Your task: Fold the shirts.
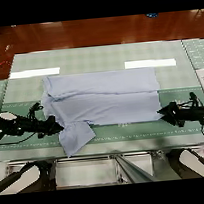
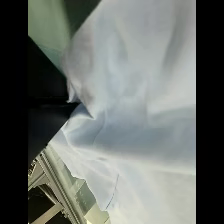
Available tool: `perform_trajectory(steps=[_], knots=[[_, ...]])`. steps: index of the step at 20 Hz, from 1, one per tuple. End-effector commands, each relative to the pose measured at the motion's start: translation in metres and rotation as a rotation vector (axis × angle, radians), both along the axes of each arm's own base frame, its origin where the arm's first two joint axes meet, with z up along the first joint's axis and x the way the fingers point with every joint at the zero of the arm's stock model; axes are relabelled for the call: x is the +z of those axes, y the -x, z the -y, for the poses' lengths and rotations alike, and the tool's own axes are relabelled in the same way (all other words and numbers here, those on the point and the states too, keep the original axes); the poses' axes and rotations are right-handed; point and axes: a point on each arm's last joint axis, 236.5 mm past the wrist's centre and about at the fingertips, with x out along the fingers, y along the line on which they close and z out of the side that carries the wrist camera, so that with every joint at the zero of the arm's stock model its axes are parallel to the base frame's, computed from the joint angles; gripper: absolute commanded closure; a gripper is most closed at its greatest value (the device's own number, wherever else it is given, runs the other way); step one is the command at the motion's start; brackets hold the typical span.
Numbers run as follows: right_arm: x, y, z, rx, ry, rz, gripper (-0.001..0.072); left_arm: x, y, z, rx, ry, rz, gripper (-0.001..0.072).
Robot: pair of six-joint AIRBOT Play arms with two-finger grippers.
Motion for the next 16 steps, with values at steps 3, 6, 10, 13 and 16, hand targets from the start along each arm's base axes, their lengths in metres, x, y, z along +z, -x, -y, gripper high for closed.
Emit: perform_trajectory(steps=[3,6,10,13,16], knots=[[-0.006,-0.031,-0.026,0.075,0.014,0.07,0.0682,-0.006,-0.012,-0.008,0.026,-0.044,0.04,0.0687],[0.021,-0.041,-0.022,0.181,0.046,0.129,0.0684,0.008,-0.036,-0.02,0.046,-0.046,0.097,0.0687],[0.058,-0.072,-0.005,0.211,0.117,0.208,0.0684,0.056,-0.1,-0.031,0.091,-0.017,0.27,0.0687],[0.083,-0.11,0.011,0.156,0.171,0.302,0.0684,0.08,-0.149,-0.041,0.129,-0.045,0.364,0.0688],[0.087,-0.138,0.013,0.143,0.136,0.319,0.0684,0.097,-0.199,-0.036,0.102,-0.034,0.419,0.0687]])
